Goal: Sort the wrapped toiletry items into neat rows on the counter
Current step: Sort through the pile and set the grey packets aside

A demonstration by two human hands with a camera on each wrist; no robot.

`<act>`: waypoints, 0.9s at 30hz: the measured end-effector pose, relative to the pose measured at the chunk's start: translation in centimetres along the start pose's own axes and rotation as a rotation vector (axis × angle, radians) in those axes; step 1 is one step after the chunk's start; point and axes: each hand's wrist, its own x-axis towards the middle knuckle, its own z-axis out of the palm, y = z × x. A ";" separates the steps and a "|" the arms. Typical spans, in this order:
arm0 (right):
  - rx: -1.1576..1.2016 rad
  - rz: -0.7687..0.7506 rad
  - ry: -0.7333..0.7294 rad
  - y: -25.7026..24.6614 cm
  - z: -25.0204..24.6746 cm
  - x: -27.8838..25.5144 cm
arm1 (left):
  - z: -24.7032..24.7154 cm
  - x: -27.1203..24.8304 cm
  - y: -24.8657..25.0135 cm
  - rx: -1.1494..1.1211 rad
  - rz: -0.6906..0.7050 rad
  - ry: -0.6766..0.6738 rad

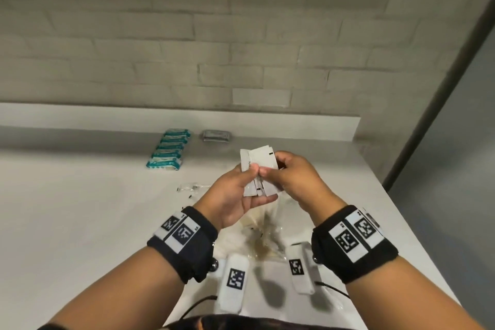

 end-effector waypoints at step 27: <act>0.102 -0.329 0.127 1.6 -4.6 -0.4 | 3.9 1.0 -0.3 0.067 0.136 0.016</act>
